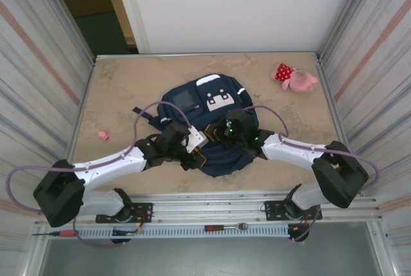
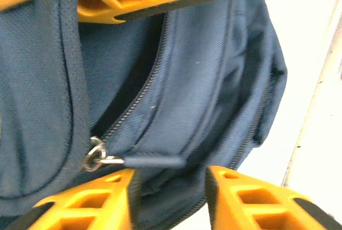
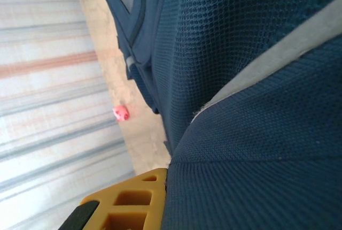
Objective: Pack the student bag
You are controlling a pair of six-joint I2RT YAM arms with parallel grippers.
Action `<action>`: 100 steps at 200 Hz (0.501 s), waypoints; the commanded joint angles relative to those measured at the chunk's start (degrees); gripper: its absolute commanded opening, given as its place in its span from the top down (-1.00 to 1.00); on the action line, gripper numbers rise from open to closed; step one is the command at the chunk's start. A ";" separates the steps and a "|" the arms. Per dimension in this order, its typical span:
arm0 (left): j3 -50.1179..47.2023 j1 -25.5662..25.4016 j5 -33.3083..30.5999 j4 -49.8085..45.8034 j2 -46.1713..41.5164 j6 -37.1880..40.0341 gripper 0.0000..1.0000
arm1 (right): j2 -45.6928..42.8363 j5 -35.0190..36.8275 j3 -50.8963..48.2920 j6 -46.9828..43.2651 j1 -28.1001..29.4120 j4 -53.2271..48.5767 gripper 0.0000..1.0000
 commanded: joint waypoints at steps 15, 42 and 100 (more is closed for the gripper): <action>3.11 -0.11 -1.37 -6.94 -6.70 13.64 -0.12 | -3.31 -16.66 5.68 -20.61 -8.05 -16.72 1.00; 2.92 0.21 -3.59 -7.90 -7.66 25.47 -0.30 | -0.38 -28.15 11.44 -33.22 -13.14 -27.43 1.00; 5.54 1.96 -4.48 -0.90 -0.13 36.81 -0.42 | 3.64 -34.76 17.71 -40.59 -14.50 -34.26 1.00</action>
